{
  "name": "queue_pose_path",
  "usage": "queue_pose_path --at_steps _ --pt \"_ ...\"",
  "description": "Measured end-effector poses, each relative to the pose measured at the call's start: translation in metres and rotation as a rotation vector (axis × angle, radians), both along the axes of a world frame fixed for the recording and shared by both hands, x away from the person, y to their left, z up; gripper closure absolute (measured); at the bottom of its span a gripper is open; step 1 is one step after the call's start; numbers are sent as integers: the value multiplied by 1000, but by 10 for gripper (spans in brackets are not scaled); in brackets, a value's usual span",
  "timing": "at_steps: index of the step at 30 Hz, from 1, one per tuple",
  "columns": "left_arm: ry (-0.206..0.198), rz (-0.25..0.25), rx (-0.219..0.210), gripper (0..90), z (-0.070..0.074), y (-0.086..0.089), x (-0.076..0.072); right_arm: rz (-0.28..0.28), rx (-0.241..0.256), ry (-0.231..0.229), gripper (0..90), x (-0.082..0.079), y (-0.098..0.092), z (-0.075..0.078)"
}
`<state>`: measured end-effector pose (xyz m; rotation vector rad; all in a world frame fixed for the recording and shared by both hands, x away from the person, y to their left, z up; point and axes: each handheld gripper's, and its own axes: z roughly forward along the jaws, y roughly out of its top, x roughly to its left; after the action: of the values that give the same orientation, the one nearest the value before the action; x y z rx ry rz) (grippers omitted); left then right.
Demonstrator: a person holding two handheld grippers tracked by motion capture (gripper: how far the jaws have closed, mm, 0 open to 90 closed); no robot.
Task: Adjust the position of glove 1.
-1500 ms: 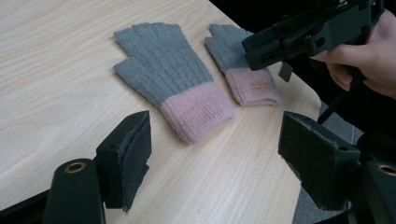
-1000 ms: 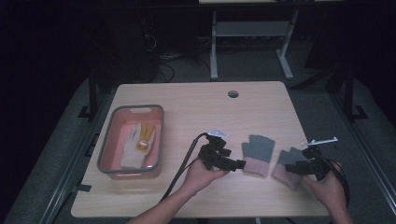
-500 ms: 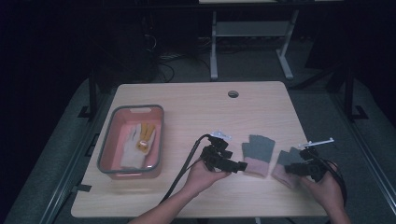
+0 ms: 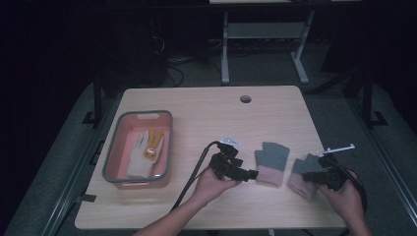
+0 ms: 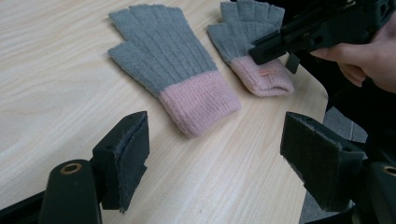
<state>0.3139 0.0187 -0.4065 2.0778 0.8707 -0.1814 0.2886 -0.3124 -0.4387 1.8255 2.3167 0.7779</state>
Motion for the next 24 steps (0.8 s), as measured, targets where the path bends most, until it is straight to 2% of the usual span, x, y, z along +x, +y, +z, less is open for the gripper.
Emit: queue_pose_path --at_steps 6,12,16,24 --pt "-3 11 -4 239 1 2 0 16 11 -35 823 -2 1 15" --pt "4 12 -9 239 0 3 2 86 25 -72 822 4 19 32" --pt "7 15 -9 239 -1 4 3 149 22 -84 821 14 36 34" --pt "18 26 -8 239 -4 9 6 233 17 -70 819 33 66 33"
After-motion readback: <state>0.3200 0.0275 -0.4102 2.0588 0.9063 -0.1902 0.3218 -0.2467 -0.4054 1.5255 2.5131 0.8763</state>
